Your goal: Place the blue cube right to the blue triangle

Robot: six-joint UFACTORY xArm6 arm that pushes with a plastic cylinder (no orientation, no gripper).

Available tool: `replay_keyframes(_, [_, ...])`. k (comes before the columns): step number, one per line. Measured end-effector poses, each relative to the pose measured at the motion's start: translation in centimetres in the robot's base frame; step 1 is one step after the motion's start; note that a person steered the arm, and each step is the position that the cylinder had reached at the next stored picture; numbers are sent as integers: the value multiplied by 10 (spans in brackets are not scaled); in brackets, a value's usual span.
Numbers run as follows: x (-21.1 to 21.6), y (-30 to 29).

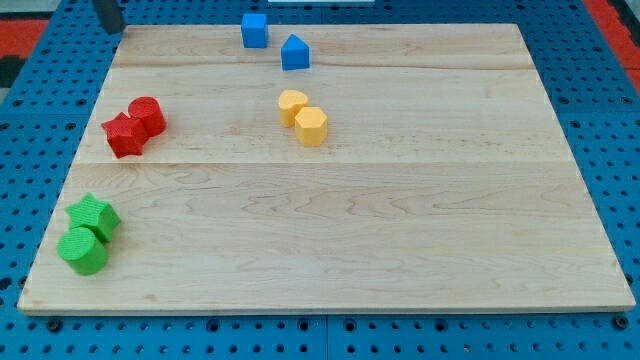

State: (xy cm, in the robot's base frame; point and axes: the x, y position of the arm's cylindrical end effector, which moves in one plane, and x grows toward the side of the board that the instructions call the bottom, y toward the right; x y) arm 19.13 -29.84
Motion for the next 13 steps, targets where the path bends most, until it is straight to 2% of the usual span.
replay_keyframes(1, [0, 45])
replay_keyframes(3, [0, 51])
replay_keyframes(5, [0, 170])
replay_keyframes(6, [11, 183])
replay_keyframes(7, [36, 251])
replay_keyframes(8, [53, 246])
replay_keyframes(9, [38, 173])
replay_keyframes(10, [0, 181])
replay_keyframes(12, [2, 261])
replay_keyframes(13, [20, 321])
